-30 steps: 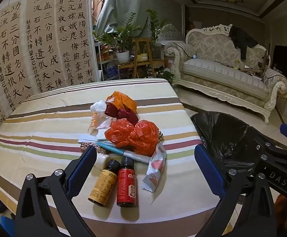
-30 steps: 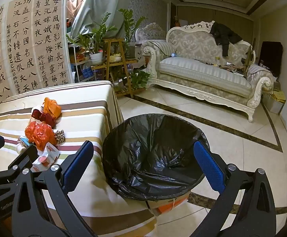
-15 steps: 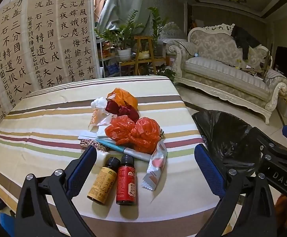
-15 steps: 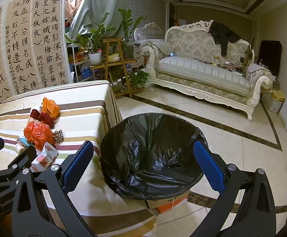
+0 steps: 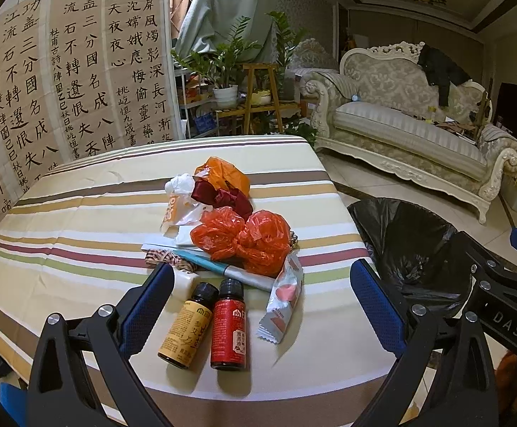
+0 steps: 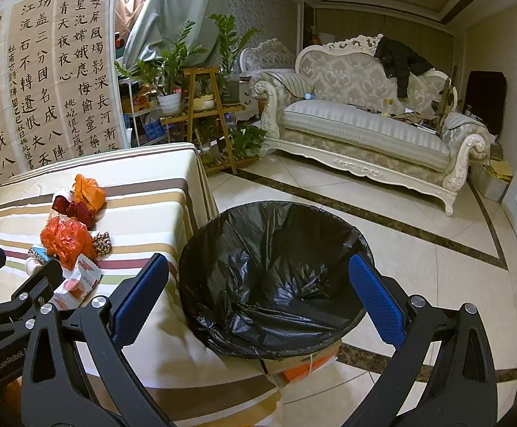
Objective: Collect trash
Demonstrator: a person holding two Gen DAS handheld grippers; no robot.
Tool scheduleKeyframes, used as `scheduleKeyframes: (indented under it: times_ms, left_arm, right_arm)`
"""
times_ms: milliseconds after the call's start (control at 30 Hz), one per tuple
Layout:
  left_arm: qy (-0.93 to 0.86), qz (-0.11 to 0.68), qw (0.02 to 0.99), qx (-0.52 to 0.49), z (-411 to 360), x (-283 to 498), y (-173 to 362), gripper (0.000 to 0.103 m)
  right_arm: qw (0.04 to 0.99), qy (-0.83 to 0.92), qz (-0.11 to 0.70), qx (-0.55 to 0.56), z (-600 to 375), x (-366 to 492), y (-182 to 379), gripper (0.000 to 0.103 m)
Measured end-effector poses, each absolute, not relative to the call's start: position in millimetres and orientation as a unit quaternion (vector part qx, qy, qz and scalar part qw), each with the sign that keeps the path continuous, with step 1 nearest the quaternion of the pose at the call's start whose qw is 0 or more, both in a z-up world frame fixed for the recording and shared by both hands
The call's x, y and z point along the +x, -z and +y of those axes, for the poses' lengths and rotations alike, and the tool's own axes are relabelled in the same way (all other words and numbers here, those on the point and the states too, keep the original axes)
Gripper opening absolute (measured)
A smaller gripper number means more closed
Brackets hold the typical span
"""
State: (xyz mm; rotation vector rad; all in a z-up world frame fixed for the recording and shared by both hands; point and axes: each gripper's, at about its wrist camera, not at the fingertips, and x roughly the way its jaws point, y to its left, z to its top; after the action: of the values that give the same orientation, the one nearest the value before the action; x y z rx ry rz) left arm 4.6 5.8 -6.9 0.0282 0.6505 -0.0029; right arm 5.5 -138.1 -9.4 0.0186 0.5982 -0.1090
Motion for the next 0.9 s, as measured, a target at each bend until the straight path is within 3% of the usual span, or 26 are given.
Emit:
scheduleKeyframes:
  times_ms: [900]
  left_arm:
    - [0.002, 0.326, 0.945, 0.013, 6.0, 5.8, 12.0, 0.097]
  right_arm:
    - [0.953, 0.055, 0.297, 0.011, -140.1, 4.9, 12.4, 0.099]
